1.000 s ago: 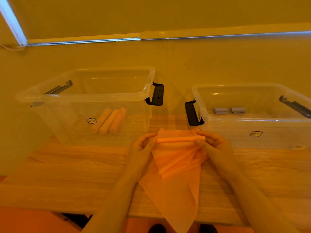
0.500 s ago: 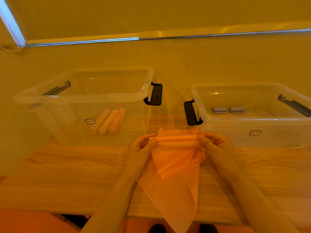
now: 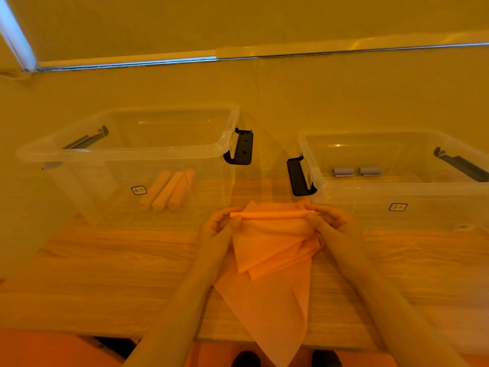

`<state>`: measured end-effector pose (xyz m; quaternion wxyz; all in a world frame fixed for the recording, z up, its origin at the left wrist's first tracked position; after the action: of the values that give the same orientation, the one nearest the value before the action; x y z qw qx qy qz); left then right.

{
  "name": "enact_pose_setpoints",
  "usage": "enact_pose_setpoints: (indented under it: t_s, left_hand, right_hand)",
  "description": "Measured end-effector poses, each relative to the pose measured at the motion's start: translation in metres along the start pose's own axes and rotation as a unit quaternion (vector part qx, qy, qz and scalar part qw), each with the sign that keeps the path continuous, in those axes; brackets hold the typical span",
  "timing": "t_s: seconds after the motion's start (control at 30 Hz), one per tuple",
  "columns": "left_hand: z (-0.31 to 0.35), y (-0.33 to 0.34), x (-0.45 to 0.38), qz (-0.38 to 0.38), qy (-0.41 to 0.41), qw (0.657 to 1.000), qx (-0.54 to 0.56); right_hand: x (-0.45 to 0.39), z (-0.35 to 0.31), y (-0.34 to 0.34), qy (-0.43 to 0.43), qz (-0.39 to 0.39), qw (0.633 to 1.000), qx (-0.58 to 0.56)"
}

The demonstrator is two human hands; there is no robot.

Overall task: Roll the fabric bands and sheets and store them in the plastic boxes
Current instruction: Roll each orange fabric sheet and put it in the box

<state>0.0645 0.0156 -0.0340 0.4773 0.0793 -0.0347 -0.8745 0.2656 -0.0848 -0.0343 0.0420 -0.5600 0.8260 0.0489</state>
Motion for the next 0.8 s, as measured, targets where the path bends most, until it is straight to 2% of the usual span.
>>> enact_pose_setpoints:
  t_s: [0.1, 0.2, 0.33, 0.6, 0.8]
  left_hand:
    - [-0.0004, 0.0005, -0.0007, 0.014, -0.004, 1.0, -0.024]
    - [0.0004, 0.0006, -0.0003, 0.01, 0.01, 0.999, -0.045]
    - [-0.0005, 0.0004, -0.0003, 0.012, -0.01, 0.999, -0.039]
    - [0.0026, 0.0023, 0.002, 0.009, 0.011, 1.0, -0.007]
    - [0.0011, -0.0005, -0.0001, 0.011, 0.003, 0.999, -0.046]
  right_hand:
    - [-0.0012, 0.0023, -0.0019, 0.01, 0.023, 1.0, -0.015]
    - [-0.0013, 0.0018, -0.0025, 0.017, 0.006, 1.0, -0.005]
    - [-0.0021, 0.0021, -0.0017, 0.025, 0.012, 0.998, -0.06]
    - [-0.001, 0.0022, -0.0015, 0.016, 0.003, 0.999, -0.038]
    - [-0.0017, 0.0009, -0.0033, 0.029, 0.003, 0.999, -0.043]
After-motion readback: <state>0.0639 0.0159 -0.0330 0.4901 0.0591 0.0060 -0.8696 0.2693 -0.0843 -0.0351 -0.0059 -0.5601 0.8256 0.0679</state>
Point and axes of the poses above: each hand's wrist, its own x-axis away from the middle knuckle, its own y-axis out of the palm, z = x × y, the point moved 1 cm from there along -x, towards the middle knuckle, and after that the axes turned 11 degrees about -z, right-handed, at the moved point
